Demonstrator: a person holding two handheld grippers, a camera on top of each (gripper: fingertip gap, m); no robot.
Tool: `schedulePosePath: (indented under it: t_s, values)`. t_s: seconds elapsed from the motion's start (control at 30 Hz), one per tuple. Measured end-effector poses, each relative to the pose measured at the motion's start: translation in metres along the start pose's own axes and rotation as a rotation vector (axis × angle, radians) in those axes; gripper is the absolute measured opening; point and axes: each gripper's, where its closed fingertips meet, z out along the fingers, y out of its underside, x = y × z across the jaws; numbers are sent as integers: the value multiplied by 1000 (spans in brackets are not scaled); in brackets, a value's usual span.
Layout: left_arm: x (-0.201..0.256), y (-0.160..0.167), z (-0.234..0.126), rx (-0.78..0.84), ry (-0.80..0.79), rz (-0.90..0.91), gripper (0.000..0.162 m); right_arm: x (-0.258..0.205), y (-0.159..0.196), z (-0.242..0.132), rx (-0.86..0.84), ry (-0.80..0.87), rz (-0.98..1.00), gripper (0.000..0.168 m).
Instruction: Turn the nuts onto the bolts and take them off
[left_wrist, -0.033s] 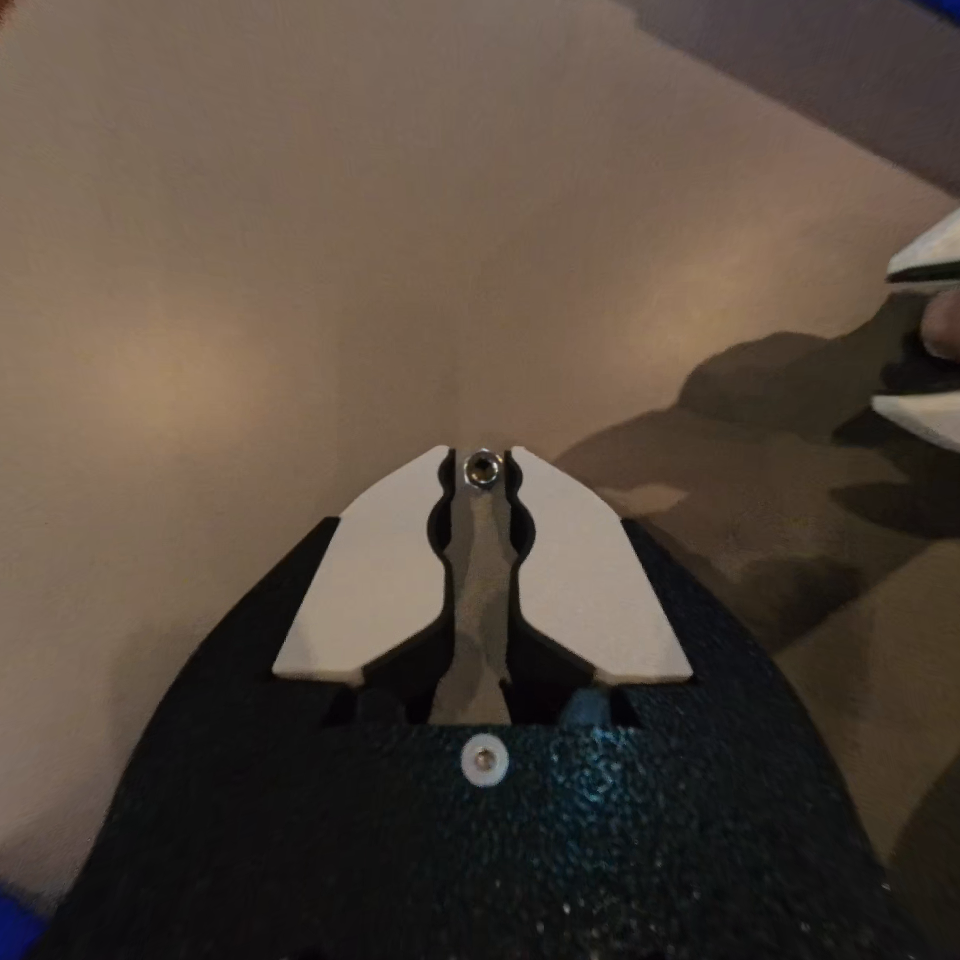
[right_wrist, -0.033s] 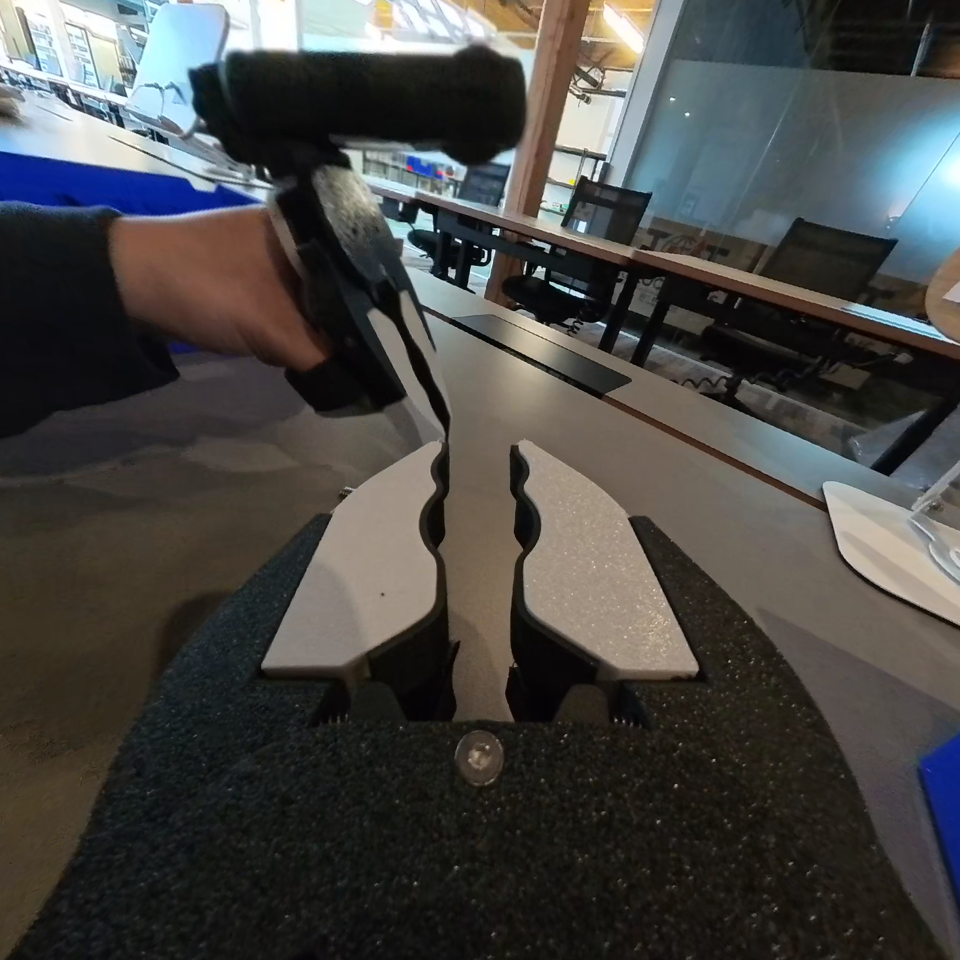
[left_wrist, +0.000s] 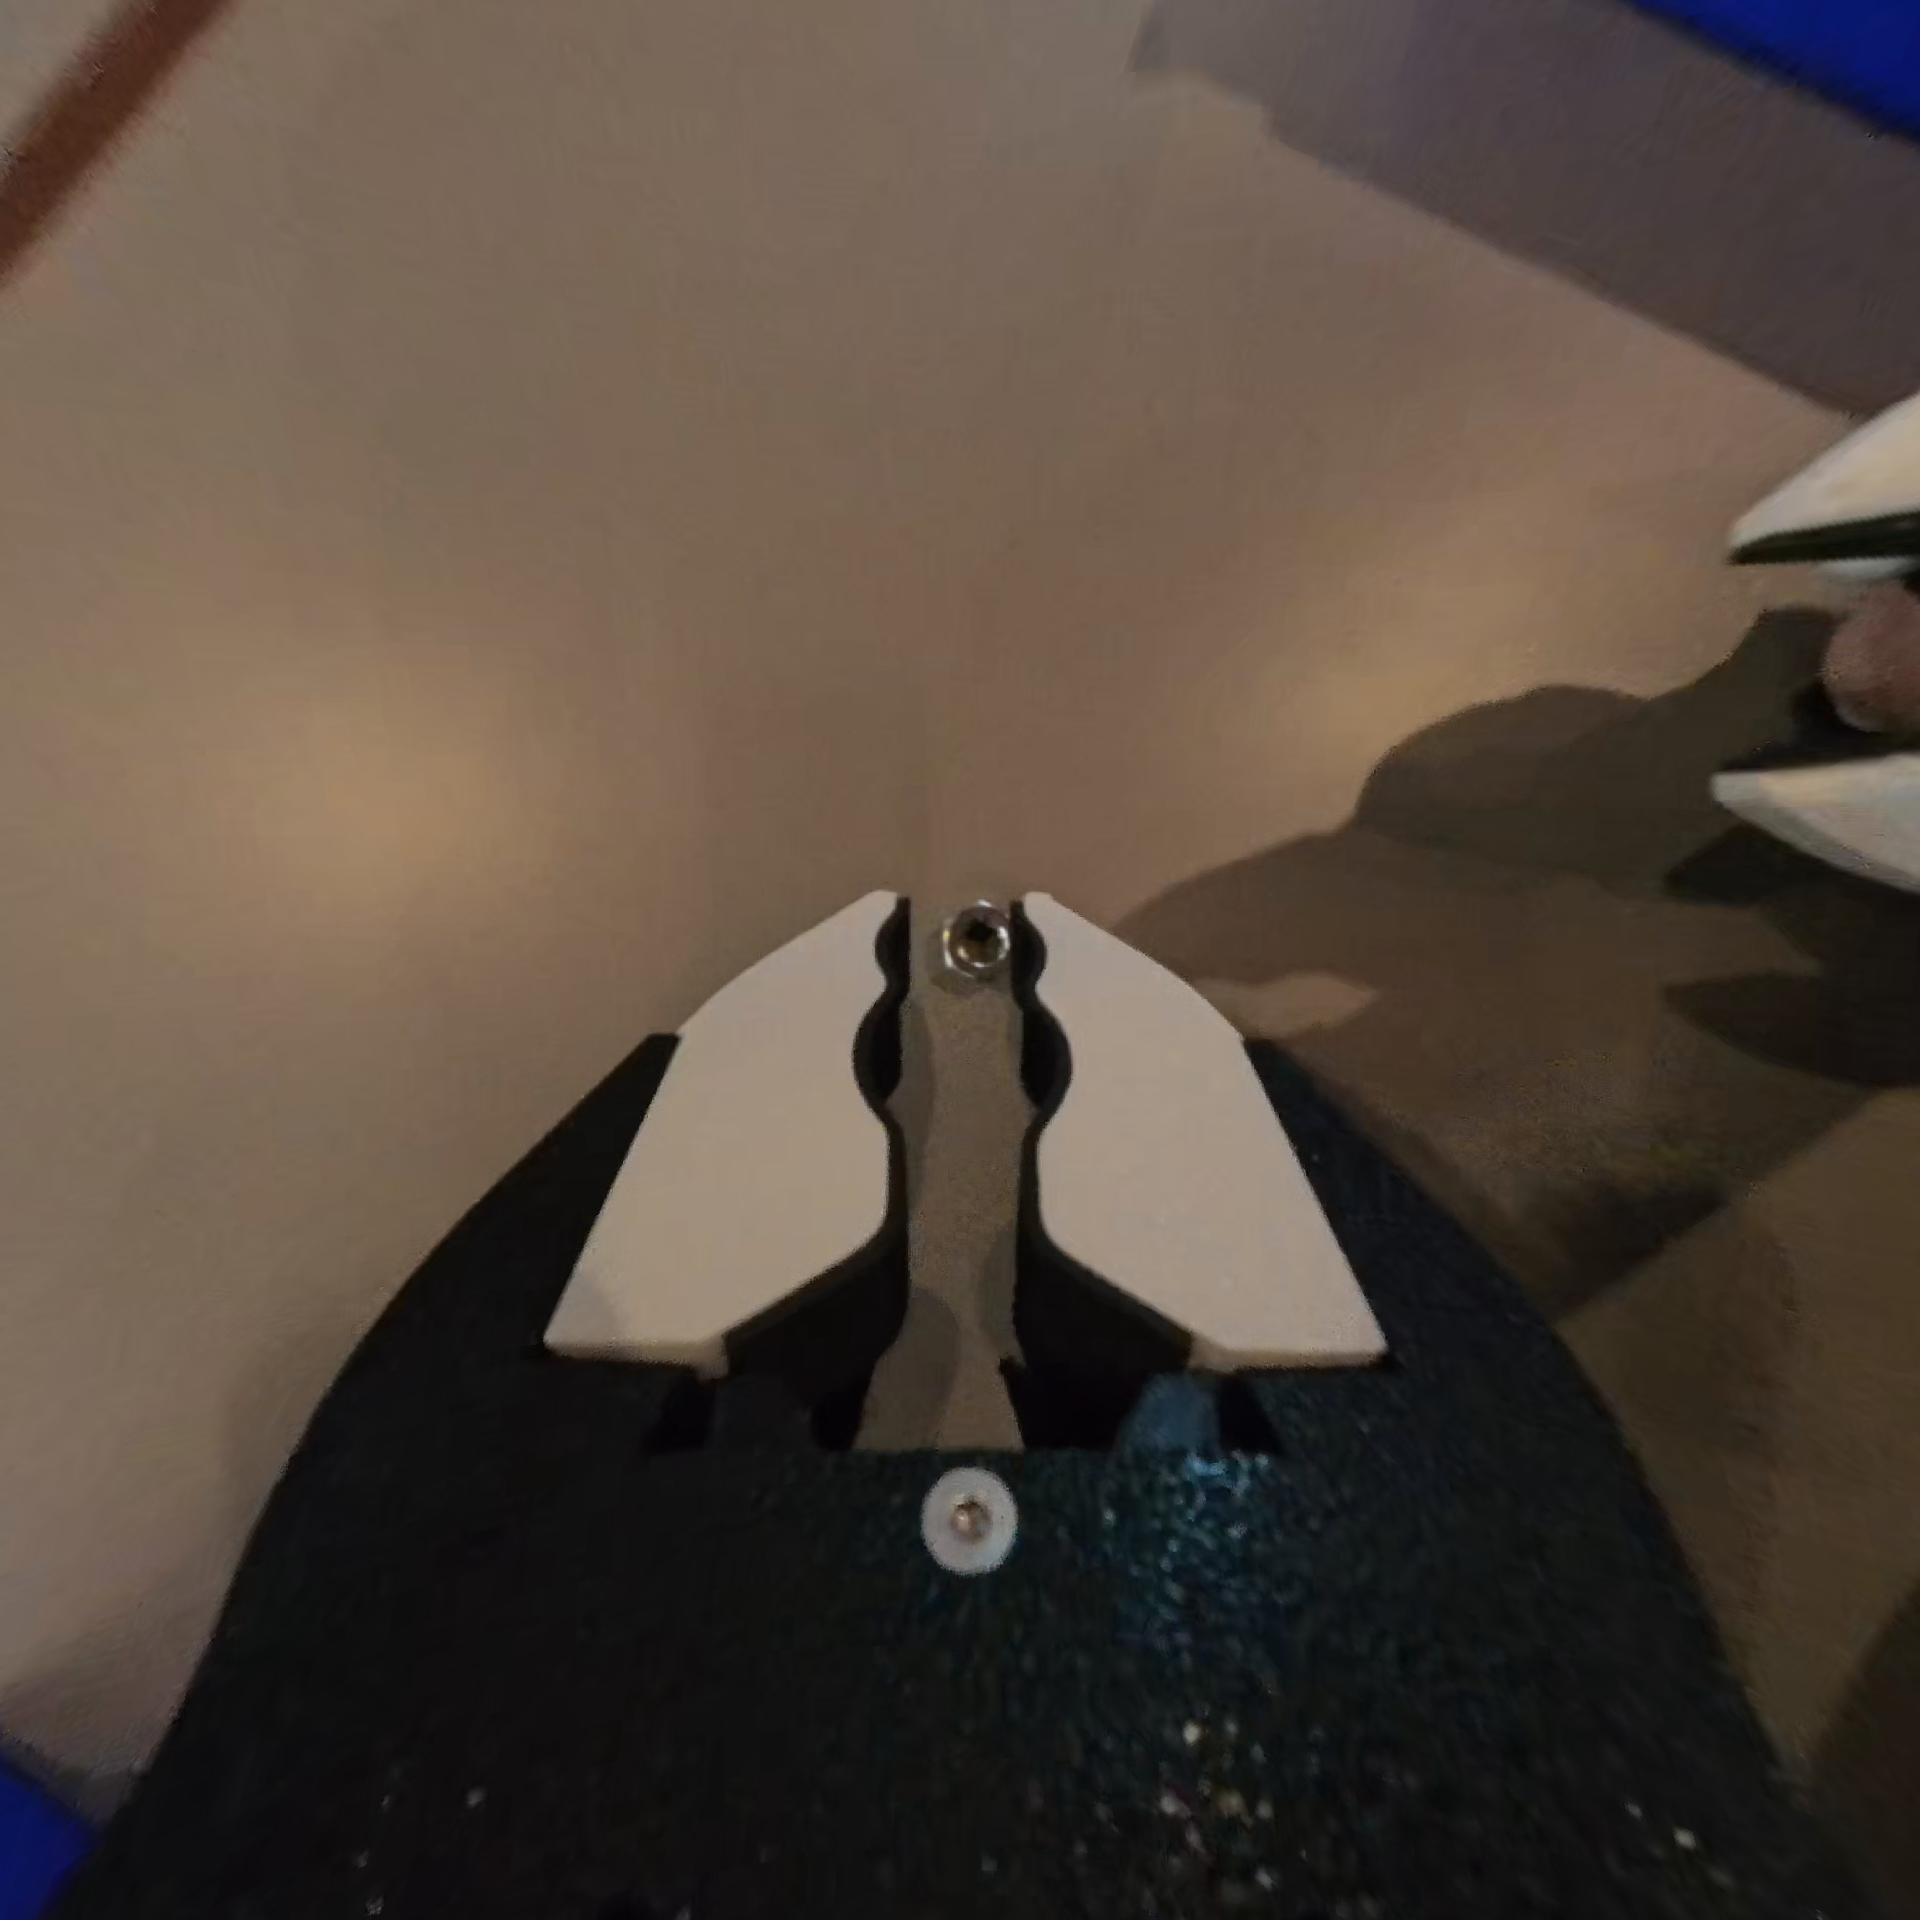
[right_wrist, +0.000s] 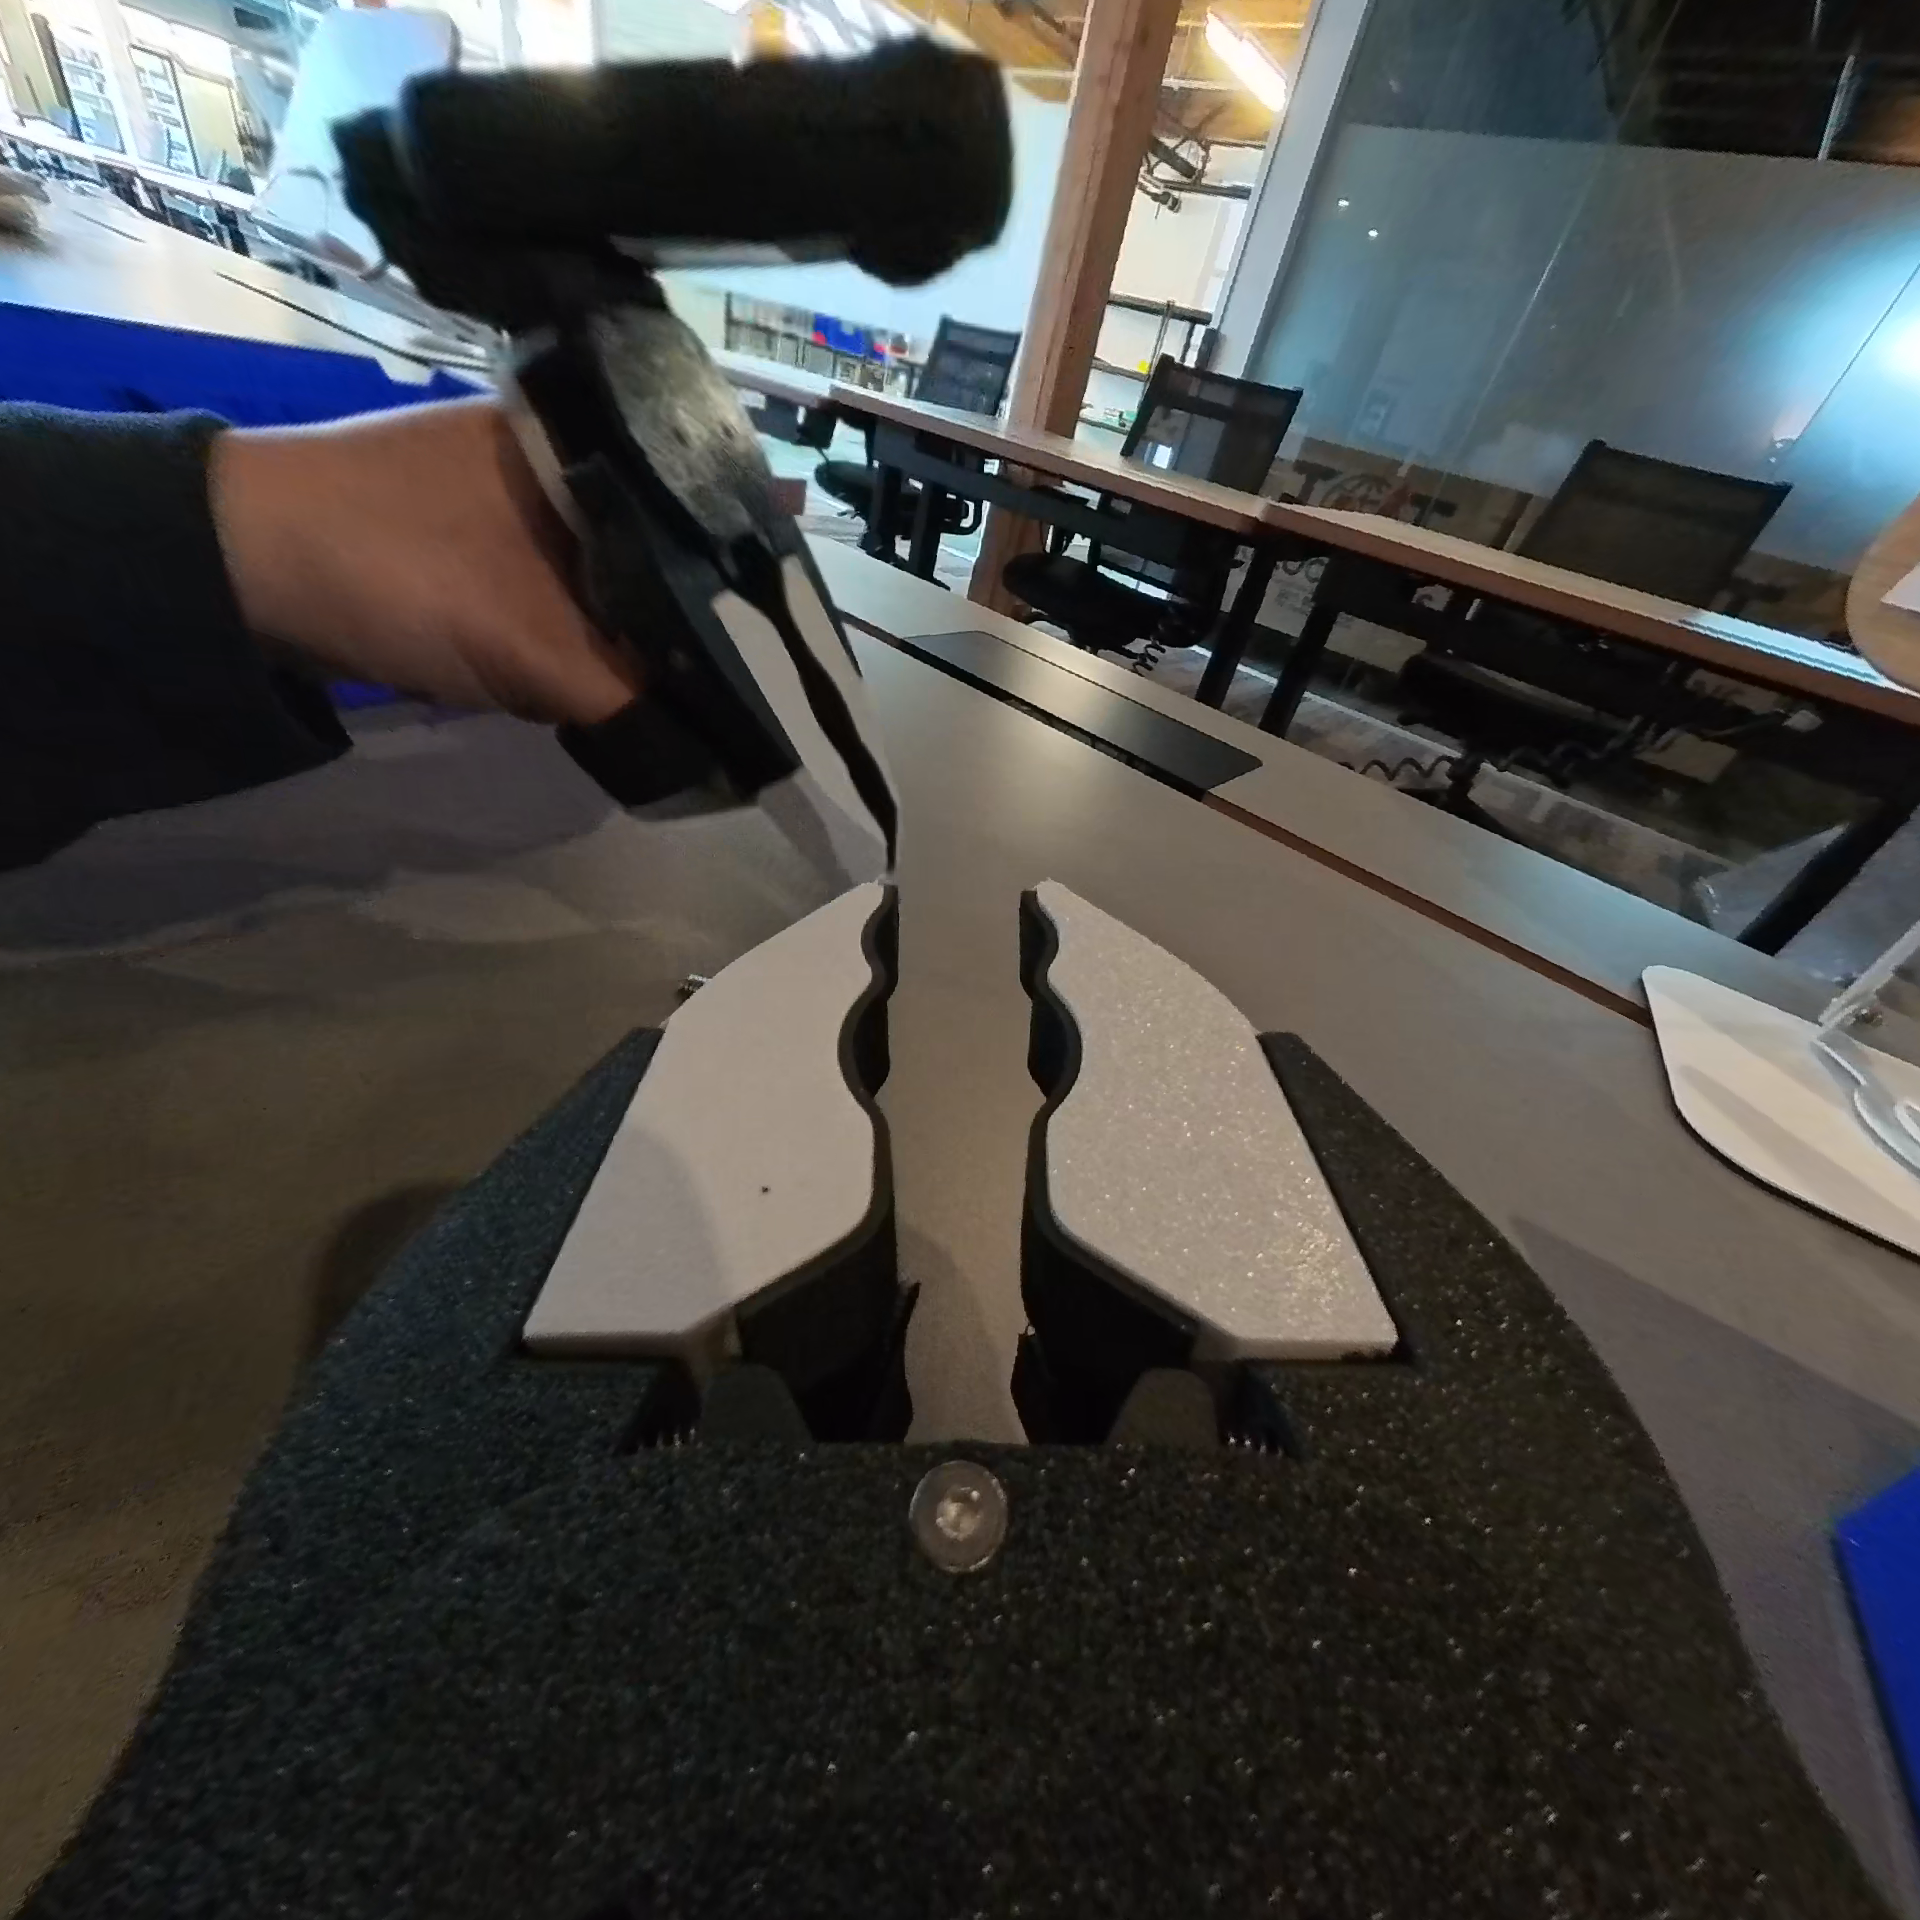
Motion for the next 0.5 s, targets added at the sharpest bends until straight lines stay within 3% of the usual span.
schedulePosePath:
  t_s: [0.2, 0.3, 0.5]
  values:
    - [-15, -4, -57, 437, -161, 50, 7, -1, -1, -1, 1, 0, -19, 22]
    - [-20, 9, -75, 566, -218, 48, 5, -4, 0, 1, -5, -12, -36, 22]
    - [-15, 16, -82, 708, -158, 35, 5, -22, 6, 6, -43, -93, -145, 20]
